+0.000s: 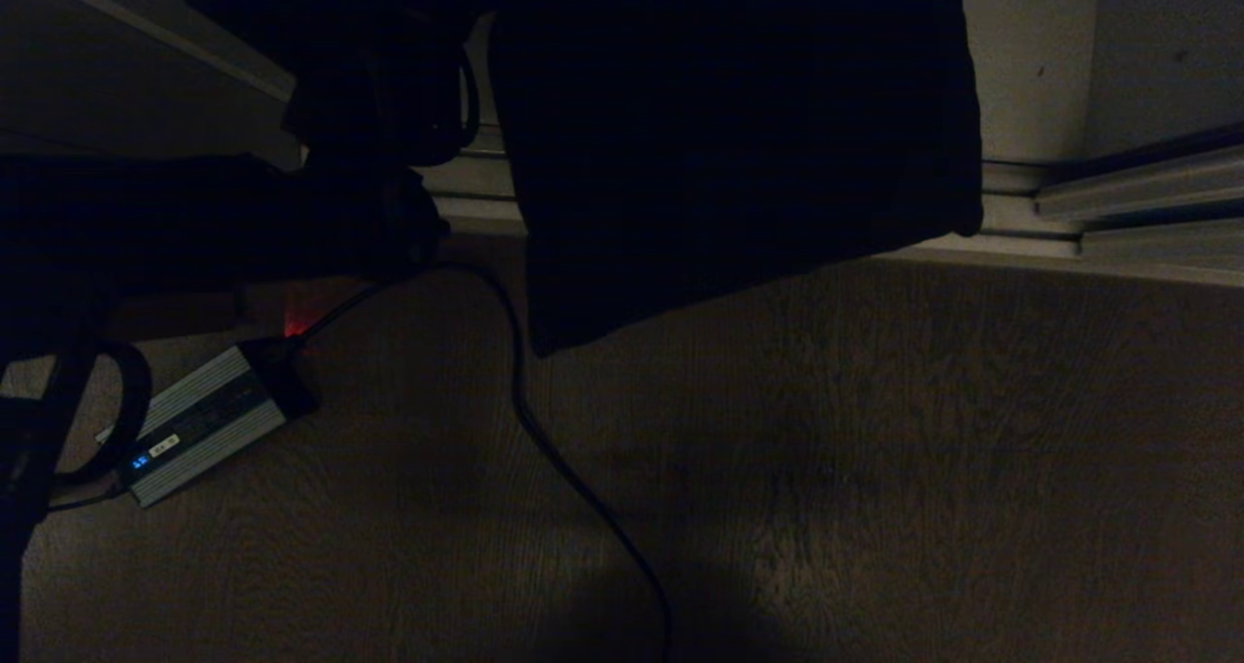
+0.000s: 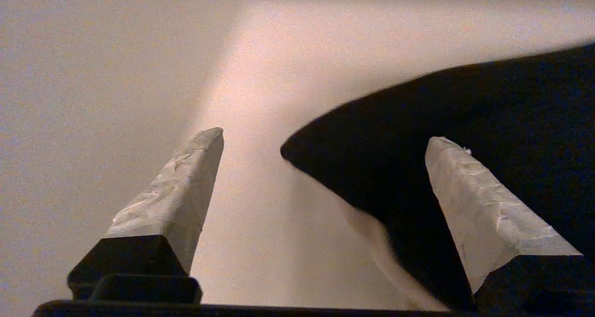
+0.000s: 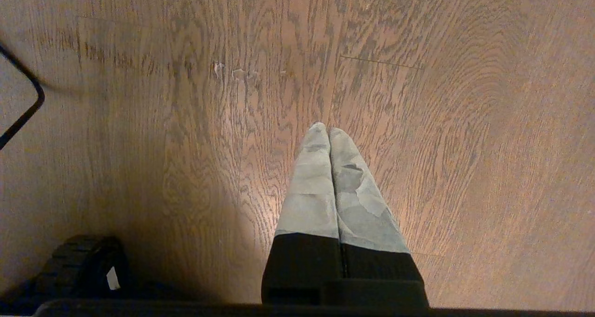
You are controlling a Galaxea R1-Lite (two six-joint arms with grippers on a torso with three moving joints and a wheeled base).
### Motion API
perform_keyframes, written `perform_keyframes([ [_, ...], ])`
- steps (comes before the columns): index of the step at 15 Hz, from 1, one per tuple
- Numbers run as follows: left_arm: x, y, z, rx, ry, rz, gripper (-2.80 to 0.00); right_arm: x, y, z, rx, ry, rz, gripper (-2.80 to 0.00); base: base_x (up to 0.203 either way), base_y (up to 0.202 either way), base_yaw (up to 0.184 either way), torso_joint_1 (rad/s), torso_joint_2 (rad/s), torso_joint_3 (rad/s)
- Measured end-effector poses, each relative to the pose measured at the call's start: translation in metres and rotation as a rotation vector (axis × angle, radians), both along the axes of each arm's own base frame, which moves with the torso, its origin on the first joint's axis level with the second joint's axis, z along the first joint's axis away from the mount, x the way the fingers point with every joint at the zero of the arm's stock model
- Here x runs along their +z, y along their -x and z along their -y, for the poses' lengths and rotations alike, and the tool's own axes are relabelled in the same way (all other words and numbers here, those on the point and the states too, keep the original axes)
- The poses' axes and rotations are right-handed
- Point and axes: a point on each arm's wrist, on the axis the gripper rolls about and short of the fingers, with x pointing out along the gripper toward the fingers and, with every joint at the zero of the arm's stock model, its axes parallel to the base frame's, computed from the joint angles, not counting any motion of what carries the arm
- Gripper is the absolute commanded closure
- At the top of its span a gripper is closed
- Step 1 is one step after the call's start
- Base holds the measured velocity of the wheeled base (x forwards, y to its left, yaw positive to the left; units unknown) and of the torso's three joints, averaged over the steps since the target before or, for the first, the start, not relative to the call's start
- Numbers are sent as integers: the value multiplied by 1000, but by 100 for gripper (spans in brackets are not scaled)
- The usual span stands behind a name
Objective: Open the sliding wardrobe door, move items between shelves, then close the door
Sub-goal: Place the pillow on the lower shelf
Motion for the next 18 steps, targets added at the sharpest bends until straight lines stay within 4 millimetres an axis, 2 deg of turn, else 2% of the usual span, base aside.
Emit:
perform_keyframes([
  [6,7,6,0,-76,-36,-174,-280,0,0,0,-1,0,0,0,0,0,0,0,0,0],
  [8,10,17,6,-155,-9,-234,-280,0,0,0,-1,0,0,0,0,0,0,0,0,0],
  [13,4,60,28,-484,44,-522,-280,0,0,0,0,0,0,0,0,0,0,0,0,0],
  [14,3,66,29,-528,58,-573,0,0,0,0,0,0,0,0,0,0,0,0,0,0],
  [16,4,76,28,-570,69,-624,0,0,0,0,0,0,0,0,0,0,0,0,0,0],
  [18,13,83,24,-575,72,-595,0,0,0,0,0,0,0,0,0,0,0,0,0,0],
])
